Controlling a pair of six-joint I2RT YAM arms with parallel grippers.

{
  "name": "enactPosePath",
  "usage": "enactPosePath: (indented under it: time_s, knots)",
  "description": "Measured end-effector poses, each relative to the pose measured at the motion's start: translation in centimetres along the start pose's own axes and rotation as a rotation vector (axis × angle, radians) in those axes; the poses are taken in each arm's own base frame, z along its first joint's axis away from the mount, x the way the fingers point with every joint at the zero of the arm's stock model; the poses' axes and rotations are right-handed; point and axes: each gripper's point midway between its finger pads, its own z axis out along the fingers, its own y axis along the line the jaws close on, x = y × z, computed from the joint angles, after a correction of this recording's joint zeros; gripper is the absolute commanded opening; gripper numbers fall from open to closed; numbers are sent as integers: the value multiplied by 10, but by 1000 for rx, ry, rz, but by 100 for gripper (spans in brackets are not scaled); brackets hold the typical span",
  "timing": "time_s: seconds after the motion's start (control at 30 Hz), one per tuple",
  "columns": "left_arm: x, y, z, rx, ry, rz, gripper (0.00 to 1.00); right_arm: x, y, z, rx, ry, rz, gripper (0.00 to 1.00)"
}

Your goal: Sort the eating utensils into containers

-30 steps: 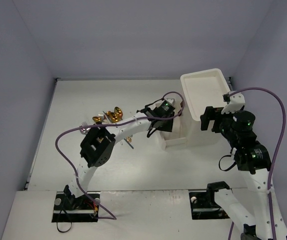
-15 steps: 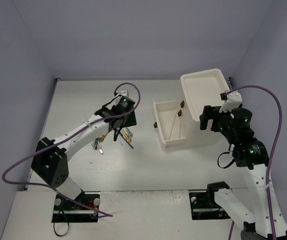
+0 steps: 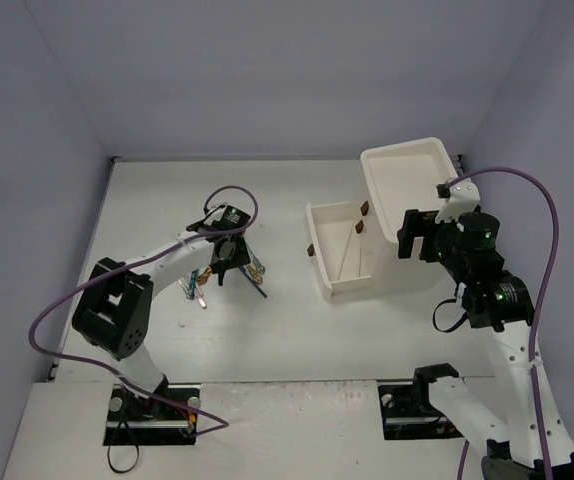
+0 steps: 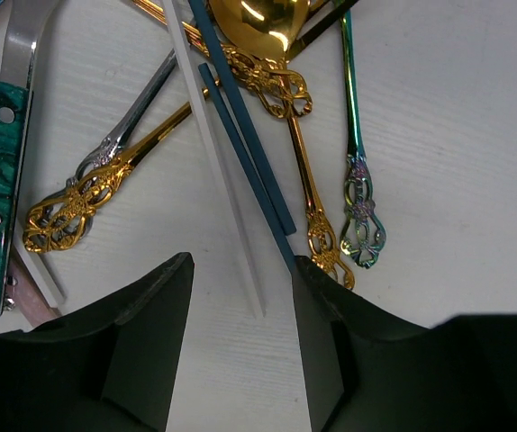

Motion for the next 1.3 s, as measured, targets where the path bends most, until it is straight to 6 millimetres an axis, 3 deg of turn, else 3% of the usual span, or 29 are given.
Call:
enactPosePath:
  time_s: [0.2, 0.4, 0.53, 0.57, 0.77, 0.87, 1.0, 1.13, 1.23, 1.3]
  knots:
    - [8, 10, 24, -36, 42, -16, 38, 0, 0, 0, 0, 0, 0, 86]
    - [11, 13, 35, -50, 62, -26, 21, 0, 0, 0, 0, 0, 0, 86]
    - [10, 17, 36, -55, 60, -37, 4, 0, 0, 0, 0, 0, 0, 86]
    - [10, 18, 35, -56, 59, -40, 0, 0, 0, 0, 0, 0, 0, 86]
    - [17, 31, 21, -61, 64, -38, 0, 1, 0, 1, 0, 5, -2, 86]
    - [6, 25, 3, -20, 25, -27, 0, 2, 0, 4, 1, 16, -4, 87]
    - [-26, -9, -36, 94, -71, 30, 0, 2, 0, 8, 1, 26, -5, 87]
    - [-62, -81, -83, 292, -182, 112, 0, 0, 0, 8, 1, 25, -5, 87]
    - [-69, -134, -108, 419, -218, 186, 0, -1, 0, 10, 1, 30, -5, 87]
    - [-66, -176, -115, 491, -221, 249, 0, -1, 0, 12, 2, 34, -6, 87]
